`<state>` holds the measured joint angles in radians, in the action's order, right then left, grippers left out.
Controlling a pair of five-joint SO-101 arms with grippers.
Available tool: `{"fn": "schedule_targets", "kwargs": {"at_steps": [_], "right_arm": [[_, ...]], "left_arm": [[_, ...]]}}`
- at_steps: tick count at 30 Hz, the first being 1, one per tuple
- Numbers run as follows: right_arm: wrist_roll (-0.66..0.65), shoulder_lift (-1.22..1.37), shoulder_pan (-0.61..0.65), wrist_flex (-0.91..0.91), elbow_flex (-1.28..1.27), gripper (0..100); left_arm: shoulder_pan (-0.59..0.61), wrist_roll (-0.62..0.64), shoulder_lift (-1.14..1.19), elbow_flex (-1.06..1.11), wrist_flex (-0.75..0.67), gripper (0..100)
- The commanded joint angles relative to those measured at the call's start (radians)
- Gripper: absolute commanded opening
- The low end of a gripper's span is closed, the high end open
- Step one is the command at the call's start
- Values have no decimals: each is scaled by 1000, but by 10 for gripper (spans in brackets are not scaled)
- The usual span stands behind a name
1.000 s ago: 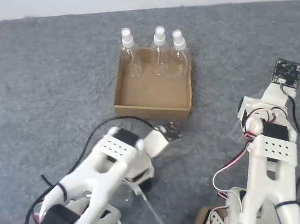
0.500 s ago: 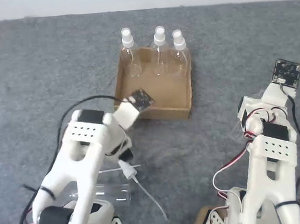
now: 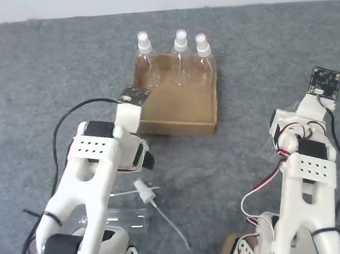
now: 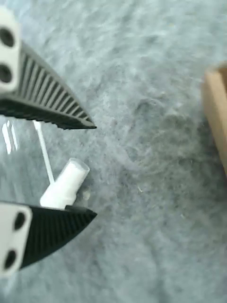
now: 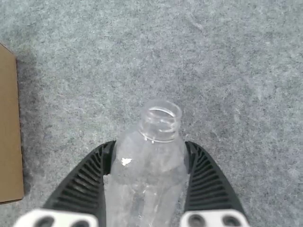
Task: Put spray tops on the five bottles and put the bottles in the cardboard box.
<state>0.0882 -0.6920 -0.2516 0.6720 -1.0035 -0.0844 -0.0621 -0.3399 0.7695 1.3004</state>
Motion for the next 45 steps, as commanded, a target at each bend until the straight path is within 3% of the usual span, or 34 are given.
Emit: {"fn": "schedule_targets", "kwargs": {"at_steps": [1, 13, 16, 23, 26, 42, 45], "right_arm": [[-15, -35, 8, -25, 12, 35], [-17, -35, 8, -25, 12, 35], [-17, -35, 8, -25, 12, 35], [-17, -35, 8, -25, 12, 35], [-17, -35, 7, -25, 12, 35], [-17, -35, 7, -25, 12, 35], [-17, -35, 7, -25, 12, 35]], "left_arm": [[-3, 163, -35, 8, 15, 250], [-12, 192, -35, 133, 11, 250], [-69, 201, -35, 170, -9, 249], [-262, 397, -35, 309, -212, 246], [-301, 448, -35, 318, -221, 246], [-307, 465, -43, 318, -222, 245], [-307, 463, -44, 318, -222, 194]]}}
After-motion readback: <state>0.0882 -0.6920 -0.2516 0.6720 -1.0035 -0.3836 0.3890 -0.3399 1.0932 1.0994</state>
